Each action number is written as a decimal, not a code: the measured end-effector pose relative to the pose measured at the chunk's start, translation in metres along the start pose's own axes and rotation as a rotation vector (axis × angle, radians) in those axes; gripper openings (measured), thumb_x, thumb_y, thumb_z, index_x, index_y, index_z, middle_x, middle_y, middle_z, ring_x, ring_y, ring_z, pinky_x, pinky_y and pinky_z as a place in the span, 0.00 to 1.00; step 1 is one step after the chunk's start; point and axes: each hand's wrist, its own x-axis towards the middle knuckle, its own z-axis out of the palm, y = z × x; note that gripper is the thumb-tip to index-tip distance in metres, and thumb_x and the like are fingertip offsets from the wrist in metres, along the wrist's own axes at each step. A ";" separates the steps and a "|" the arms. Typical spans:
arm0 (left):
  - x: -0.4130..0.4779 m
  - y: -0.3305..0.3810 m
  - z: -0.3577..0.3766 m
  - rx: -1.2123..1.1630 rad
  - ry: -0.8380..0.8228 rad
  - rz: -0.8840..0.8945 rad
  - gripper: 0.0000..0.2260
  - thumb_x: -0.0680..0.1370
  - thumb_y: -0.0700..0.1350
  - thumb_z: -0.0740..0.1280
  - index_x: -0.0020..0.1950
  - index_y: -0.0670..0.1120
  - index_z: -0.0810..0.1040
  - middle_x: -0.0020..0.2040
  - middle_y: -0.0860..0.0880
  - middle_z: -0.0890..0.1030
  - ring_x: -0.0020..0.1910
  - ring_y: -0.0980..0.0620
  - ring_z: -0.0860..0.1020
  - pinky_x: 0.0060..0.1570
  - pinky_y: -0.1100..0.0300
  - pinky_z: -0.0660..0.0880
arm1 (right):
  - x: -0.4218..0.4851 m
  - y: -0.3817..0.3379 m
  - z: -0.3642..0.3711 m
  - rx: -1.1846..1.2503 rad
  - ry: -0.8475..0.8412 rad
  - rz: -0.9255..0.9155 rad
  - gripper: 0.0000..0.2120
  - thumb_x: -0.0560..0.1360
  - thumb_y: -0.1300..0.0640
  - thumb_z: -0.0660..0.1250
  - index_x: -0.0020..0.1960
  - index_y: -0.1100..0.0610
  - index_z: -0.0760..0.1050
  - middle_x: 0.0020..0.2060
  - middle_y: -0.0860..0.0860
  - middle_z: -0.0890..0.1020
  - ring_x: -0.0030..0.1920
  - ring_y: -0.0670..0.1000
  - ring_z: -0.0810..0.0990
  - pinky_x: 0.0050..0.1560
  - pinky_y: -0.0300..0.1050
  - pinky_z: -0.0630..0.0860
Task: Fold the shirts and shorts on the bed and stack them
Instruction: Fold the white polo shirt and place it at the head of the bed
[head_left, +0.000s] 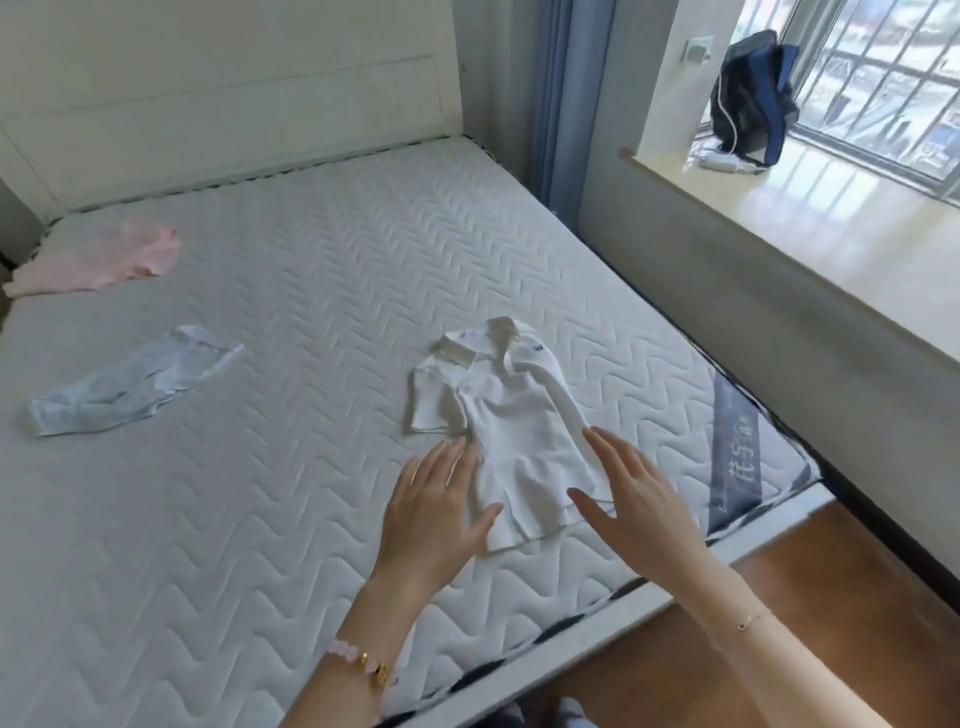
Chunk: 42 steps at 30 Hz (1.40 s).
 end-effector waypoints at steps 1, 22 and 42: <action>0.009 -0.001 0.003 -0.001 -0.005 -0.001 0.29 0.73 0.62 0.55 0.66 0.44 0.73 0.64 0.47 0.77 0.63 0.48 0.75 0.61 0.48 0.71 | 0.011 0.004 0.002 0.003 0.003 -0.002 0.35 0.73 0.33 0.48 0.75 0.52 0.58 0.71 0.47 0.66 0.69 0.51 0.68 0.64 0.46 0.69; 0.117 0.005 0.124 -0.041 -0.169 -0.149 0.27 0.73 0.60 0.56 0.65 0.45 0.73 0.62 0.48 0.78 0.61 0.49 0.76 0.60 0.49 0.74 | 0.124 0.114 0.088 0.148 -0.198 -0.037 0.32 0.74 0.38 0.52 0.73 0.55 0.62 0.70 0.50 0.68 0.68 0.52 0.68 0.66 0.47 0.68; 0.093 -0.040 0.351 -0.549 -0.471 -0.901 0.25 0.72 0.43 0.71 0.68 0.42 0.68 0.64 0.41 0.71 0.60 0.43 0.74 0.60 0.53 0.70 | 0.131 0.280 0.279 0.496 -0.343 0.682 0.25 0.72 0.57 0.70 0.66 0.59 0.68 0.58 0.52 0.71 0.59 0.52 0.73 0.61 0.46 0.70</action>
